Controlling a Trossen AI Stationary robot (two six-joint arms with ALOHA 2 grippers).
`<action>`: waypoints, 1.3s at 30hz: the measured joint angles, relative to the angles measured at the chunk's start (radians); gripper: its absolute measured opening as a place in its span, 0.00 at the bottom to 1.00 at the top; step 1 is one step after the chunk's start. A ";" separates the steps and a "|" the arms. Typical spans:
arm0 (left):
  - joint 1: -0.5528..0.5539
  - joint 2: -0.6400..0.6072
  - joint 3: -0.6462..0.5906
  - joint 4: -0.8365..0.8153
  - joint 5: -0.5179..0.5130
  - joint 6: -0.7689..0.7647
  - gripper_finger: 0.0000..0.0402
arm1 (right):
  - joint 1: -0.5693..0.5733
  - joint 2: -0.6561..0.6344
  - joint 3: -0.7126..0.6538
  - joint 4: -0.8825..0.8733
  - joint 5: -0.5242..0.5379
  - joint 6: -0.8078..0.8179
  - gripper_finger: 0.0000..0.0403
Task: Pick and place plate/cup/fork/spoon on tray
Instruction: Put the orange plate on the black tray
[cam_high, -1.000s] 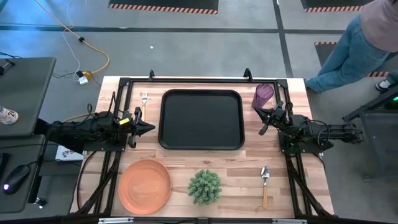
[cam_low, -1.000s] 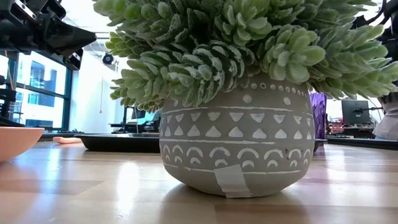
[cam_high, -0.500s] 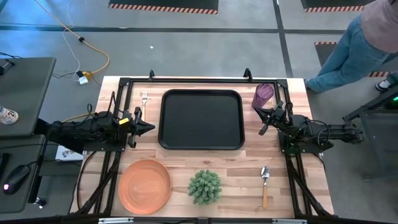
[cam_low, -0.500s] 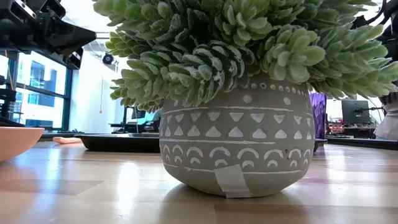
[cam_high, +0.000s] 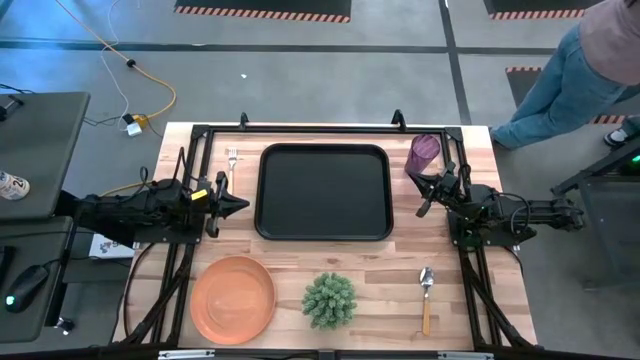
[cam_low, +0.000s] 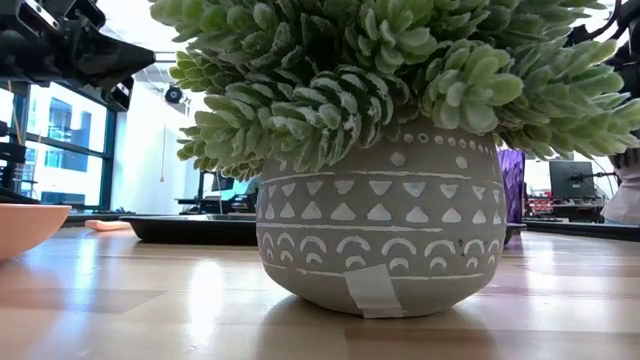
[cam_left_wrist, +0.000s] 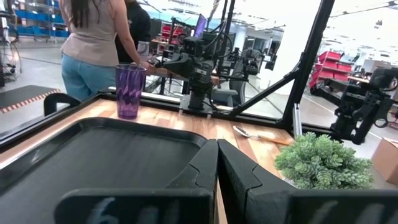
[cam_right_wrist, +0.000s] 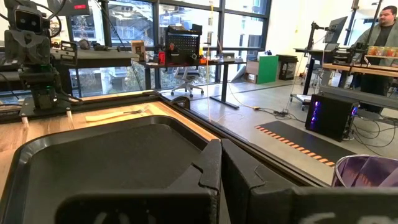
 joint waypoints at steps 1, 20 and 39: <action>0.000 0.000 0.000 0.000 -0.011 0.000 0.00 | 0.000 0.000 0.000 0.000 0.000 0.000 0.00; 0.000 0.000 0.000 -0.002 -0.121 0.043 0.36 | 0.000 0.000 0.000 0.000 0.000 0.000 0.00; 0.000 0.101 0.289 -0.170 -0.141 0.122 0.41 | 0.000 0.000 0.000 0.000 0.000 0.000 0.00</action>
